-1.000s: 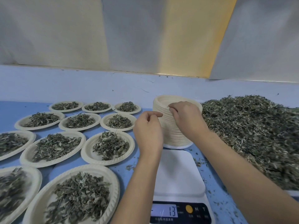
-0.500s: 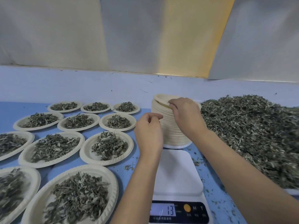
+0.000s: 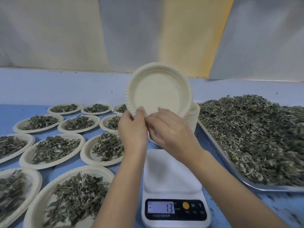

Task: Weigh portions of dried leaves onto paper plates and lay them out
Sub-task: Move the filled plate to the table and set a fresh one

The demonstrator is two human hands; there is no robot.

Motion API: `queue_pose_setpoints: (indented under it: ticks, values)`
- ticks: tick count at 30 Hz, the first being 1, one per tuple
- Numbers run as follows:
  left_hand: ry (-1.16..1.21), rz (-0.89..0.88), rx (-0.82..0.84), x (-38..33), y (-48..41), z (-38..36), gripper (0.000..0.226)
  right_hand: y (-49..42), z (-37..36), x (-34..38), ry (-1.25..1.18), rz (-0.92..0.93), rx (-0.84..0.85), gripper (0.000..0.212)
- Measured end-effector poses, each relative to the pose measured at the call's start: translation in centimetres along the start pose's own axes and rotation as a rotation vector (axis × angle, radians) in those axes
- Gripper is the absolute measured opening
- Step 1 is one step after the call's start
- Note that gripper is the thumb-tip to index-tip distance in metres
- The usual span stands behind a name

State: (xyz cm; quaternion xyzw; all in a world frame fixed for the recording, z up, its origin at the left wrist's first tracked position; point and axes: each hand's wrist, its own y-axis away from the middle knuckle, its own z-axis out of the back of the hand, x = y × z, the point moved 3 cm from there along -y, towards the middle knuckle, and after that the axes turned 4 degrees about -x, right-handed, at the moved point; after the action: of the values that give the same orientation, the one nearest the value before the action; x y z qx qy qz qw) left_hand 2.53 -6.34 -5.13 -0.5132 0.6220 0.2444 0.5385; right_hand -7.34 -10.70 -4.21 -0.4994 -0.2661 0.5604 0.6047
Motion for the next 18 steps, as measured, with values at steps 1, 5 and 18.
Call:
queue_pose_setpoints:
  ticks: [1,5,18]
  values:
    - [-0.030,-0.007,0.005,-0.1,-0.1,0.5,0.031,0.0,0.5,0.3,0.006,-0.004,-0.022,0.011]
    - [-0.149,-0.012,0.097,-0.4,-0.4,2.3,0.016,0.1,2.9,-0.5,-0.092,-0.350,-0.108,0.027]
    - [-0.375,-0.084,0.159,0.4,0.1,4.7,0.046,8.7,4.4,-2.6,-0.676,-1.311,-0.428,0.033]
